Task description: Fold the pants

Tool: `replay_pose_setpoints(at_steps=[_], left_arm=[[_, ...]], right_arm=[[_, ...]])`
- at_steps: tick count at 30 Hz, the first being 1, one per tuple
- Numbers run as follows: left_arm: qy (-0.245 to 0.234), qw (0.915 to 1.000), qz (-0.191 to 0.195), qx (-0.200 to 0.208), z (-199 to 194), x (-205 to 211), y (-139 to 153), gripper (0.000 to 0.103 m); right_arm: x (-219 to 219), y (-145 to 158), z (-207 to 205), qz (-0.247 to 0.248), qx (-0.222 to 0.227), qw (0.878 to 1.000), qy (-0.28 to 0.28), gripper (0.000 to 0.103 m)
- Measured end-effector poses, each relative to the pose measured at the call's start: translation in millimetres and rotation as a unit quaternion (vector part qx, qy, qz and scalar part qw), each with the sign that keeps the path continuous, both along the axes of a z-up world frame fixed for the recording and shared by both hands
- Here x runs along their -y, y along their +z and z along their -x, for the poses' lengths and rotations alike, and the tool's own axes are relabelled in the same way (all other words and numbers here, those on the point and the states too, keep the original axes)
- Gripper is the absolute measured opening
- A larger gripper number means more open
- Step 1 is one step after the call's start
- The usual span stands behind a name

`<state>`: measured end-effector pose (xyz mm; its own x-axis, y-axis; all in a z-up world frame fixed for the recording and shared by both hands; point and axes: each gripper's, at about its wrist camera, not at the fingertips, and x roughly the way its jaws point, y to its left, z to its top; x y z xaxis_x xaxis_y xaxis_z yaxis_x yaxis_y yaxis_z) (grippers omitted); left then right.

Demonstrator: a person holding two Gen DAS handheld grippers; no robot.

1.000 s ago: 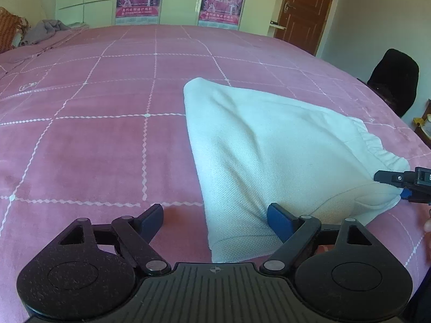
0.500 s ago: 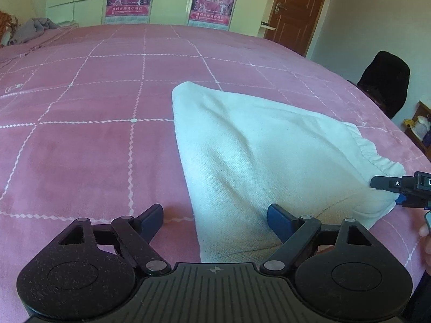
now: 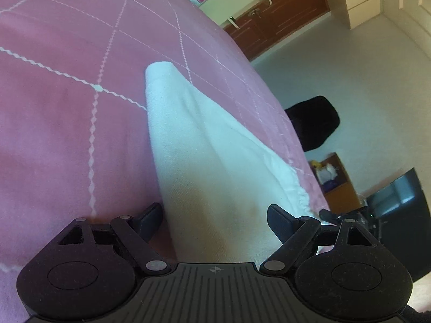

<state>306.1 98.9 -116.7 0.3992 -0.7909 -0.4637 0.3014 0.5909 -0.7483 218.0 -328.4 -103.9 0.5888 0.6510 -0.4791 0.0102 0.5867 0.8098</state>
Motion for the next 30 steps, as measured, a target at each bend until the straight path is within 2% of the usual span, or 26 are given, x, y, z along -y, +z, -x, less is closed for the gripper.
replay_pose_setpoints(at_steps=[4,6,8,10,16,20,21,23,24,28,30], left_arm=[[-0.037,0.9990,0.022,0.004,-15,10,-7,0.080],[-0.041,0.9987,0.029,0.000,-21,14,-11,0.070],[-0.036,0.9982,0.047,-0.012,-27,15,-17,0.064],[-0.034,0.9977,0.055,-0.017,-32,17,-23,0.055],[-0.033,0.9970,0.069,-0.004,-37,35,-32,0.052],[-0.015,0.9990,0.041,0.014,-27,50,-20,0.049],[-0.009,0.9990,0.038,0.020,-27,50,-17,0.038],[0.005,0.9975,0.069,0.013,-26,44,-15,0.031],[0.007,0.9964,0.082,0.018,-23,41,-10,0.031],[0.004,0.9943,0.086,0.062,-5,36,20,0.031],[0.017,0.9928,0.092,0.074,-1,22,32,0.030]], right_arm=[[2,-3,-15,-0.022,0.006,0.999,0.033,0.084],[1,-3,-22,-0.013,0.009,0.999,0.045,0.080],[0,-3,-28,-0.002,0.009,0.999,0.047,0.066],[2,-5,-32,-0.002,0.005,0.999,0.044,0.058],[-10,-14,-54,-0.009,0.019,0.998,0.057,0.054],[-28,-9,-56,0.034,0.045,0.997,0.056,0.056],[-30,-9,-54,0.037,0.046,0.997,0.050,0.056],[-32,-5,-52,0.039,0.042,0.997,0.042,0.044],[-31,-3,-50,0.035,0.043,0.998,0.036,0.043],[-37,14,-46,0.016,0.061,0.998,0.026,0.041],[-42,26,-49,0.005,0.067,0.997,0.034,0.041]])
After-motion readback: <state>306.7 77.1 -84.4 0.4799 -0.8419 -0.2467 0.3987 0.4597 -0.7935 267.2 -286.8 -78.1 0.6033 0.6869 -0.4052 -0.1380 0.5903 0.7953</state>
